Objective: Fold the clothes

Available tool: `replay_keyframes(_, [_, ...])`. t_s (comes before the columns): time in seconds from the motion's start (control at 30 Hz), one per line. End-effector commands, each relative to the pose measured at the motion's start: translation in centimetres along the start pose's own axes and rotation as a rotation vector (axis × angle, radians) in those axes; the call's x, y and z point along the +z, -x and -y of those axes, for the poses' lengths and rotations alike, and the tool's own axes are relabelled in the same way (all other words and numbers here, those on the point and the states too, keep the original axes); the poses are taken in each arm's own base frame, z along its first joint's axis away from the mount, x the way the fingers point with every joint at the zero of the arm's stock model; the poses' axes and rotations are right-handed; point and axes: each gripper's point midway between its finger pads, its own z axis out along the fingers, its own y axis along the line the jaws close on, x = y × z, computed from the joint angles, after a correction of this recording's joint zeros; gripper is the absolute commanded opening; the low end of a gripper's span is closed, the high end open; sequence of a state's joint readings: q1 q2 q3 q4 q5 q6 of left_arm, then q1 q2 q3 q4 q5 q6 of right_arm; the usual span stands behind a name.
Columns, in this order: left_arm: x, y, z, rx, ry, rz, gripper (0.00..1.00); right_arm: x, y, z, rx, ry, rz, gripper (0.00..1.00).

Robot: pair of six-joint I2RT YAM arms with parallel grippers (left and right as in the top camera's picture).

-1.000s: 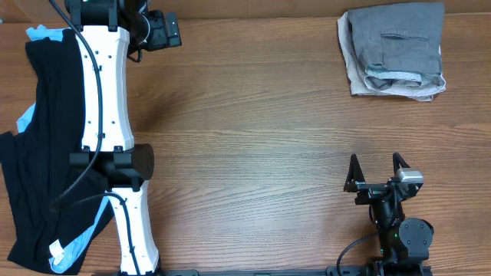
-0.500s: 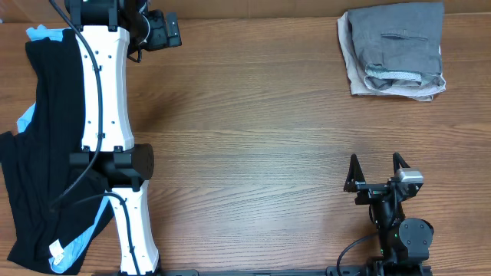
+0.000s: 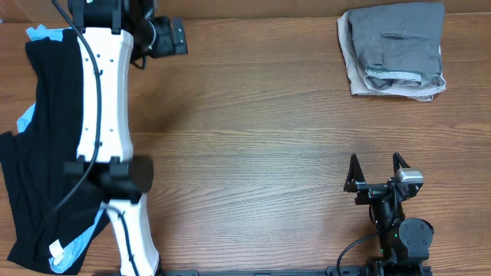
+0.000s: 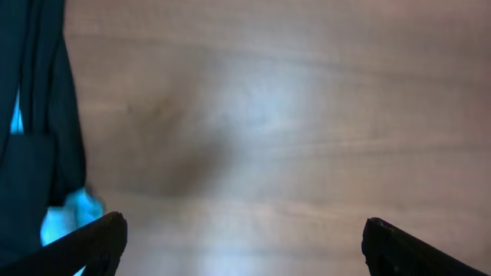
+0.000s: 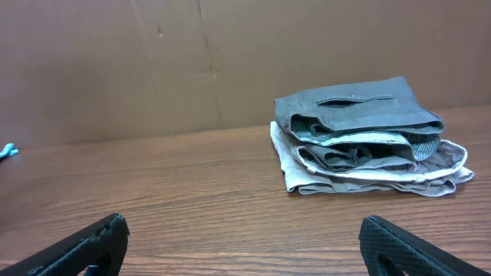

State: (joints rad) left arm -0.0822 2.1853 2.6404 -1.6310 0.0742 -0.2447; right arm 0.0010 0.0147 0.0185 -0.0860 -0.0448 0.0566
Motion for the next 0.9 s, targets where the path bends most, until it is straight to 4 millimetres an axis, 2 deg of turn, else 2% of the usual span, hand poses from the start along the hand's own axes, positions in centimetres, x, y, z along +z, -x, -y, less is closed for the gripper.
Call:
replay_keyframes(0.0, [-6.2, -3.6, 1.0, 0.029, -0.022, 0.047, 1.0, 0.0, -0.1, 0.0, 0.006, -0.001, 0.006, 1.0])
replay_keyframes(0.1, [-7.8, -7.5, 0.3, 0.053, -0.005, 0.005, 1.0, 0.0, -0.1, 0.0, 0.006, -0.001, 0.006, 1.0])
replay_keyframes(0.2, [-9.3, -10.0, -2.5, 0.086, 0.101, 0.055, 1.0, 0.0, -0.1, 0.0, 0.006, -0.001, 0.006, 1.0])
replay_keyframes(0.33, [-10.6, -12.4, -5.3, 0.07, 0.197, 0.093, 1.0, 0.0, -0.1, 0.0, 0.006, -0.001, 0.007, 1.0])
replay_keyframes(0.43, [-11.7, -12.0, -6.2, 0.032, 0.185, 0.238, 1.0, 0.0, -0.1, 0.0, 0.006, -0.001, 0.007, 1.0])
replay_keyframes(0.57, [-11.9, -10.6, -5.9, -0.008, 0.062, 0.457, 1.0, 0.0, -0.1, 0.0, 0.007, -0.001, 0.006, 1.0])
replay_keyframes(0.7, [-10.3, -10.2, -4.6, 0.018, -0.073, 0.668, 1.0, 0.0, -0.1, 0.0, 0.006, -0.001, 0.006, 1.0])
replay_keyframes(0.87, [-8.1, -12.3, -4.7, -0.003, -0.158, 0.828, 1.0, 0.0, -0.1, 0.0, 0.006, -0.001, 0.007, 1.0])
